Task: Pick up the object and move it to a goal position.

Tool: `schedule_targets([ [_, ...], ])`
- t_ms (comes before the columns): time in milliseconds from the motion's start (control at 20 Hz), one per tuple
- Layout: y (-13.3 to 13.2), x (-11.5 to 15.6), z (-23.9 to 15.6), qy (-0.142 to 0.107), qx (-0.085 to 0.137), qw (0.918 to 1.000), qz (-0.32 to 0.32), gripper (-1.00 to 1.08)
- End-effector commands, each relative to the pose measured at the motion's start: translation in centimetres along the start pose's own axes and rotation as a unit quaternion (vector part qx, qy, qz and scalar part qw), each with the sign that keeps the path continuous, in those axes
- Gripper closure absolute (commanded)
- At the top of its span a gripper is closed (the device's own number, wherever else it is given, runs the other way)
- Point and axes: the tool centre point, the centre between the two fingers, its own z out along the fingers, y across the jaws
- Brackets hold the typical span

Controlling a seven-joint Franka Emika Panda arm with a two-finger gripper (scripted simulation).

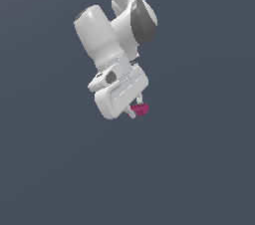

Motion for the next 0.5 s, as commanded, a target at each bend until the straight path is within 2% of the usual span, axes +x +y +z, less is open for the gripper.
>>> schedule_targets([
  [0, 1.0, 0.9, -1.4, 0.024, -0.001, 0.9996, -0.016, 1.08],
  [200, 2.8, 2.4, -4.0, 0.065, -0.002, 0.997, -0.044, 1.08],
  [450, 4.9, 4.1, -7.5, 0.118, -0.004, 0.9898, -0.08, 1.08],
])
